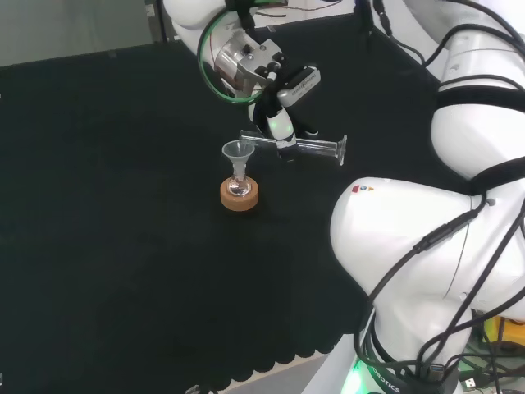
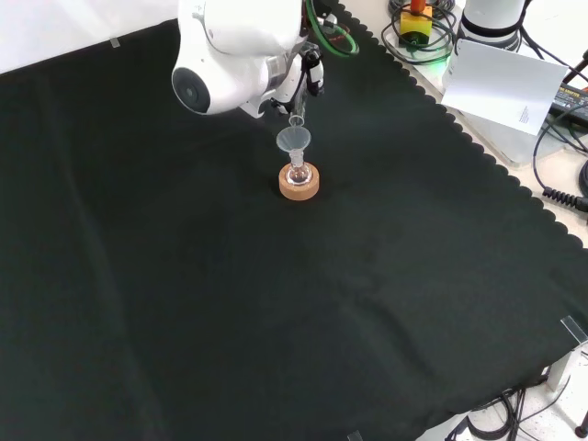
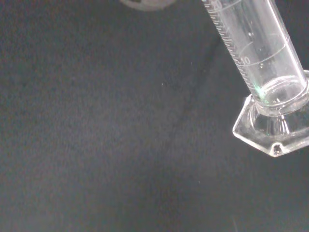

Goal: Pour the water from the graduated cylinder into the round-bottom flask.

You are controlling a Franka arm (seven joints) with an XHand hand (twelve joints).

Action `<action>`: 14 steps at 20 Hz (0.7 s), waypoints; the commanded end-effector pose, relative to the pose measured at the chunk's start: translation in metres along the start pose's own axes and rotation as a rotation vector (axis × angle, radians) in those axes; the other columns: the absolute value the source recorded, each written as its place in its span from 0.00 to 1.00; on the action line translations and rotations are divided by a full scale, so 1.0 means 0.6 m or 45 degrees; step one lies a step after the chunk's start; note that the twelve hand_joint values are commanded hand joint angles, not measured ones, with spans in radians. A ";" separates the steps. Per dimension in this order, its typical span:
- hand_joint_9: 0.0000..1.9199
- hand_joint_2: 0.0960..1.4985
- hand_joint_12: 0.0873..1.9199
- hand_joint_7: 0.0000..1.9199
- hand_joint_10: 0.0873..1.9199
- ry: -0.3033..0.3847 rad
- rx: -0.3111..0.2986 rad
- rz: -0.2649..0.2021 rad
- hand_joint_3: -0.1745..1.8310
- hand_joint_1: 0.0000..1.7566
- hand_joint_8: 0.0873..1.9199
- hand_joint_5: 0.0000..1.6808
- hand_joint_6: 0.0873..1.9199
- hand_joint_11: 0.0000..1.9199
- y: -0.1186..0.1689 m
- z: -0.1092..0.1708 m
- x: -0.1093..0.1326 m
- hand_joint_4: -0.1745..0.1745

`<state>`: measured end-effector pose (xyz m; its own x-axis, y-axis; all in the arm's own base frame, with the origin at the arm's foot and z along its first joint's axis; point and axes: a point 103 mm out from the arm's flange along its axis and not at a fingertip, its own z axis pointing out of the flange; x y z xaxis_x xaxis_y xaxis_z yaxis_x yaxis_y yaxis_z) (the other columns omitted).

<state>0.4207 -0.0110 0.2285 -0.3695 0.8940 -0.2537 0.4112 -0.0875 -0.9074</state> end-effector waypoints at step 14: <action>0.77 0.74 0.35 0.67 0.00 0.249 -0.649 -0.178 0.09 0.65 0.09 0.56 0.53 0.67 0.005 0.033 -0.057 0.00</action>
<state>0.4139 -0.0455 0.2366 -0.2950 0.9492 -0.1093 0.6720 0.1248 -0.7300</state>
